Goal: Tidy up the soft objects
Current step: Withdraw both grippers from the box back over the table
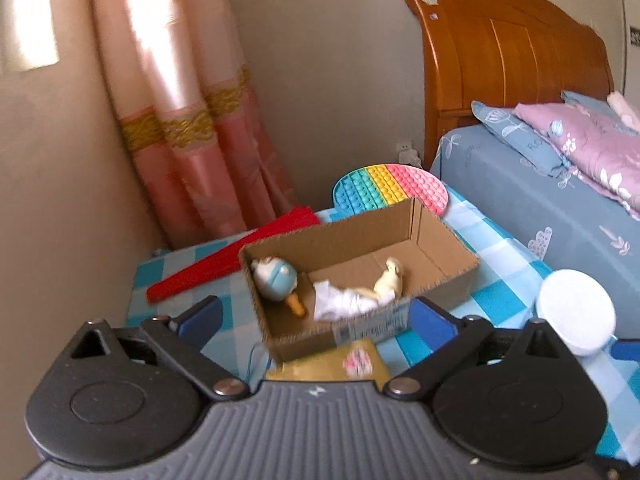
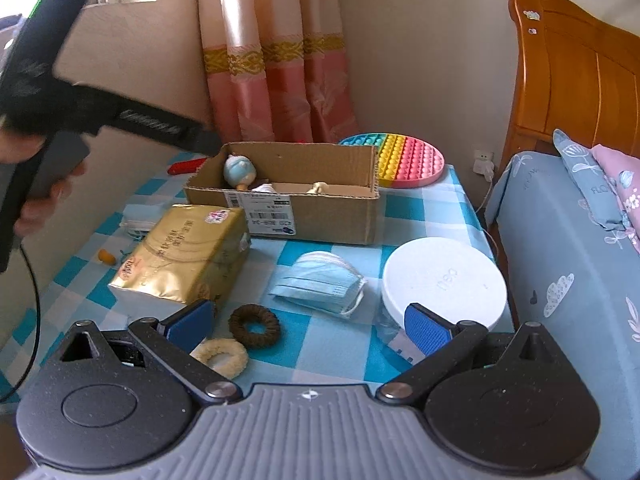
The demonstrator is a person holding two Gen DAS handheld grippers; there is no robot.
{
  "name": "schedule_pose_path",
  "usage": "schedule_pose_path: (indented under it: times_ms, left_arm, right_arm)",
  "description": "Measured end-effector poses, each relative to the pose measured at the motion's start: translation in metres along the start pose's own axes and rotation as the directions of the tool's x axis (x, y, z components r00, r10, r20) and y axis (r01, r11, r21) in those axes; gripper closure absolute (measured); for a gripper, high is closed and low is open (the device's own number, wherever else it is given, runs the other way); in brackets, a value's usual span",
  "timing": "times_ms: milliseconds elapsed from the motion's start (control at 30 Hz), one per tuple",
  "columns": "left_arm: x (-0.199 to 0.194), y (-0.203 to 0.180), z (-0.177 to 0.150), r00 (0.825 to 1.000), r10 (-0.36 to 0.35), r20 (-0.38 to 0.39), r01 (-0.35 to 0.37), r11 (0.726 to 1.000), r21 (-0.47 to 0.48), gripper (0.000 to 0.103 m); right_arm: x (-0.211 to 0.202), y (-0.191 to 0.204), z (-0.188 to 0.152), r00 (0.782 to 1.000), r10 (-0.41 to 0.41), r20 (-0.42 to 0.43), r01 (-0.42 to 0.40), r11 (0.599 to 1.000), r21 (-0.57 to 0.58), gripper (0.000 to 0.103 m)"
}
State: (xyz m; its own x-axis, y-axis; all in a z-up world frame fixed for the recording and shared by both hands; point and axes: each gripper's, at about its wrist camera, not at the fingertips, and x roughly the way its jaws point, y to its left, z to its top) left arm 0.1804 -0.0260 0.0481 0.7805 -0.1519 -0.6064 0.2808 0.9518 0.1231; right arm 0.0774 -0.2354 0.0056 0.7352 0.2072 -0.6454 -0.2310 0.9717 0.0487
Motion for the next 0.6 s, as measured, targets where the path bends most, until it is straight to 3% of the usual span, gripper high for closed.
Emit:
schedule_pose_path:
  times_ms: [267,600]
  left_arm:
    - [-0.043,0.001,-0.053,1.0,0.027,0.016,-0.026,0.998,-0.057,0.001]
    - [-0.046,0.015,-0.125,0.995,0.02,-0.093,-0.035,0.987,-0.158,0.001]
  right_arm:
    - [0.006,0.011,-0.013,1.0,0.011,-0.022,-0.013,0.996,-0.092,0.0]
    - [0.038,0.024,-0.045,0.989,0.063,-0.131,-0.082,0.986,-0.145,0.0]
